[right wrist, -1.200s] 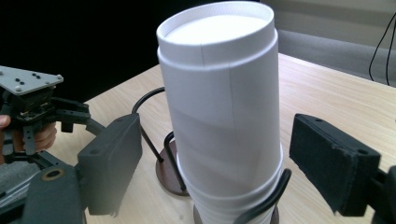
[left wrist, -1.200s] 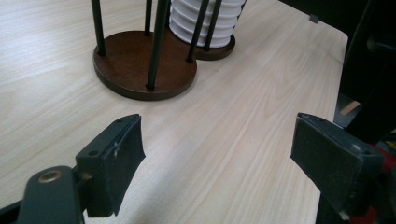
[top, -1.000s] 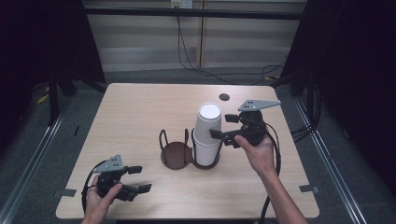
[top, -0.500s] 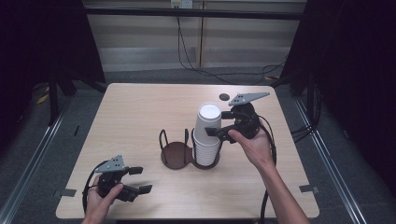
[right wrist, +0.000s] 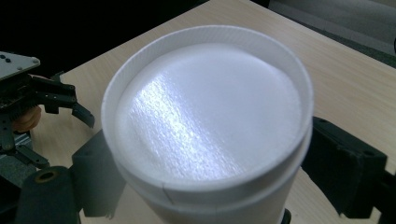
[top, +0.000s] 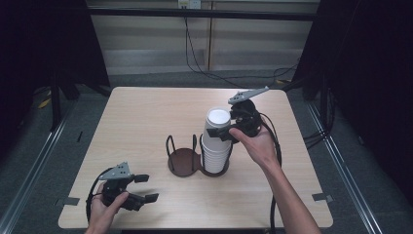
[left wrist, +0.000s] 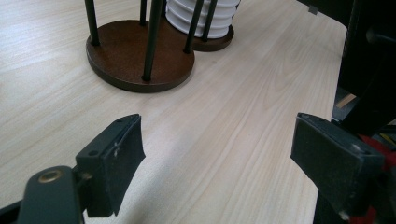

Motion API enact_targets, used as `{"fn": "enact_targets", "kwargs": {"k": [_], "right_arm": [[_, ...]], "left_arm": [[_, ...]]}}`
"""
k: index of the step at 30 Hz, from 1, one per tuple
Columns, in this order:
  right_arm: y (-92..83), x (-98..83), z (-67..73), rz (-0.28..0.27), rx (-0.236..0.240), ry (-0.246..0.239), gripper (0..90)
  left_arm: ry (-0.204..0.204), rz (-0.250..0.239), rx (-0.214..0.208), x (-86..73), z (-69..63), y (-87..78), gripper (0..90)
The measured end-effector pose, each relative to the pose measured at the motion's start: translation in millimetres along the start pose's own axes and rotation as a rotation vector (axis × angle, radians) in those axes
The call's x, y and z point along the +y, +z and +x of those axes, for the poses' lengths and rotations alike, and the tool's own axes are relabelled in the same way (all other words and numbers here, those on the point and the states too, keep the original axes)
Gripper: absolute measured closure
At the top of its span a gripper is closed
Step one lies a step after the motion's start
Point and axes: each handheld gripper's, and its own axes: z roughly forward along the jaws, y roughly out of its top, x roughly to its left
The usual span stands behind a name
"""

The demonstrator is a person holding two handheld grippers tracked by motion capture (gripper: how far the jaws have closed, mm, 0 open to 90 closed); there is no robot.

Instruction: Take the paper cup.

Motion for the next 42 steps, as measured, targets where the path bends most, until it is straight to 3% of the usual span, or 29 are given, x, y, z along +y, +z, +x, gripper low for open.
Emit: {"fn": "enact_targets", "kwargs": {"k": [4, 6, 17, 20, 34, 42], "right_arm": [[2.3, -0.2, -0.6, -0.004, 0.007, 0.014, 16.5], [2.7, 0.1, -0.1, -0.005, 0.006, 0.007, 17.3], [1.0, 2.5, 4.4, 0.003, -0.029, -0.027, 20.1], [-1.1, 2.5, 5.0, -0.023, -0.032, -0.032, 20.8], [-9.4, 9.0, 7.7, -0.045, -0.034, -0.048, 21.6], [-16.5, 12.1, 7.0, -0.076, -0.026, -0.026, 21.7]], "left_arm": [[-0.01, 0.005, 0.0, -0.1, 0.5, 0.4, 16.8], [-0.009, 0.019, 0.017, -0.5, 0.6, 1.1, 16.8], [-0.006, 0.014, 0.0, -0.2, 0.7, 1.3, 16.8], [-0.006, 0.008, -0.003, -0.2, 0.6, 0.9, 16.8], [-0.008, 0.007, -0.009, -0.2, 0.3, 1.1, 16.9], [-0.005, 0.013, -0.011, -0.1, 0.2, 1.6, 16.8]]}}
